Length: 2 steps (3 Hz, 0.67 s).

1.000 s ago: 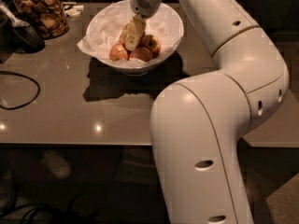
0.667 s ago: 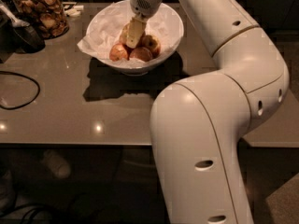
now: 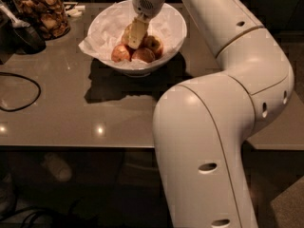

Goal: Pick apple from white bowl

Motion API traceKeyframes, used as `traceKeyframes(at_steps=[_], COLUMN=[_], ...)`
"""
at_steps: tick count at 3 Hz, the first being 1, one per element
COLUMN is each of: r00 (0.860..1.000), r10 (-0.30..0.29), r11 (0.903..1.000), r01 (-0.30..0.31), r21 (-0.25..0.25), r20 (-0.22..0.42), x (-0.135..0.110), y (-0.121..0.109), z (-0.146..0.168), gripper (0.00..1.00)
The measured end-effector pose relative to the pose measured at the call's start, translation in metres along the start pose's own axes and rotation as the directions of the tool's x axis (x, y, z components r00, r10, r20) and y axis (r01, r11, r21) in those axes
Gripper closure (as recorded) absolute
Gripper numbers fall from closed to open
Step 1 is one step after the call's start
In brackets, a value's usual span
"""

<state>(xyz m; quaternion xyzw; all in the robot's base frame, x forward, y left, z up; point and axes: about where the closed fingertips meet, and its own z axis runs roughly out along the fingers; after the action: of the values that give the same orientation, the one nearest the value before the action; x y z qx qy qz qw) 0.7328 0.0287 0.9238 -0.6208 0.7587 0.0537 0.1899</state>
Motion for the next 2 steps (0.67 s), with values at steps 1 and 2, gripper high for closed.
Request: traceKeyframes(at_steps=[1, 2], r00=[1.0, 1.0], r10=[0.0, 0.001], r11=[1.0, 0.9998], r01=[0.0, -0.001], r21=[0.0, 0.021], r20=[0.0, 0.029], x=[0.0, -0.0047], y=[0.0, -0.0035], z=[0.0, -0.0073], gripper=[1.0, 1.0])
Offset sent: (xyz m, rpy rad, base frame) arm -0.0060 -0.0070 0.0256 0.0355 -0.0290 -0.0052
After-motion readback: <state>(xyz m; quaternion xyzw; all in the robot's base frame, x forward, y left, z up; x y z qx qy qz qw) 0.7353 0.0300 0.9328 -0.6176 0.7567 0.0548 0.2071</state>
